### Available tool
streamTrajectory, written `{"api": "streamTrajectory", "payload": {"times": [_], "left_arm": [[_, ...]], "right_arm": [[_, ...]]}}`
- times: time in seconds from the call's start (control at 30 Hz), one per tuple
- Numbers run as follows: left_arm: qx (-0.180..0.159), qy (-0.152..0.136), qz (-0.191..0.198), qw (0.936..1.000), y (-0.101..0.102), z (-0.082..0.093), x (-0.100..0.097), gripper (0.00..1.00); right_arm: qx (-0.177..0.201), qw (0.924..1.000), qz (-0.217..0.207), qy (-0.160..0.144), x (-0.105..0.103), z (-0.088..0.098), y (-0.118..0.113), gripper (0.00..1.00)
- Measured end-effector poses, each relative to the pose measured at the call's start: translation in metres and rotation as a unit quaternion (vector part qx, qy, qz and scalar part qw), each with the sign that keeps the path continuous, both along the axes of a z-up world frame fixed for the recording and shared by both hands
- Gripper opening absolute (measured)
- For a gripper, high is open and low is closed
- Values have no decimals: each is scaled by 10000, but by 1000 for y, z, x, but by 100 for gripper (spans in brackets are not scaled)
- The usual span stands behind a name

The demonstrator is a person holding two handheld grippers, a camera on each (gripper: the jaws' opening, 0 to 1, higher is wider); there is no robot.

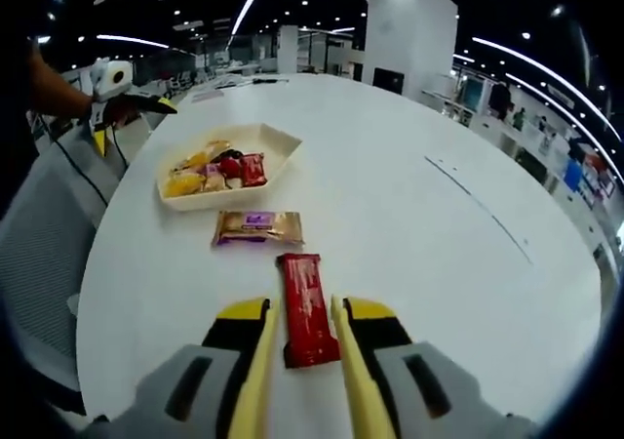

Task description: Place the target food into the container with the food tongs after gripping and lifting it, then release it inside without dropping or visibly crushing the food.

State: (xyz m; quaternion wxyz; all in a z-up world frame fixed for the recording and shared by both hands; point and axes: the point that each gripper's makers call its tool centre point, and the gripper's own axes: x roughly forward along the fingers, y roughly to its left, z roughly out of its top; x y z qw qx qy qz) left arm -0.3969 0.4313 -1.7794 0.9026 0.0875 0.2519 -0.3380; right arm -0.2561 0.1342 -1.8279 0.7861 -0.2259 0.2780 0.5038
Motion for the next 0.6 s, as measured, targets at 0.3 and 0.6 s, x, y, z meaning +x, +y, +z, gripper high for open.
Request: {"api": "streamTrajectory", "payload": {"times": [0.3,0.6], "left_arm": [[-27,-18,38,10000,2,1,1,100],[-60,-83,87,9999,3,4,2,100]], "right_arm": [[-152,9999,-35,66,-6,-5,3,25],[-156,9988,-365,284,-7,-3,2,23]]}}
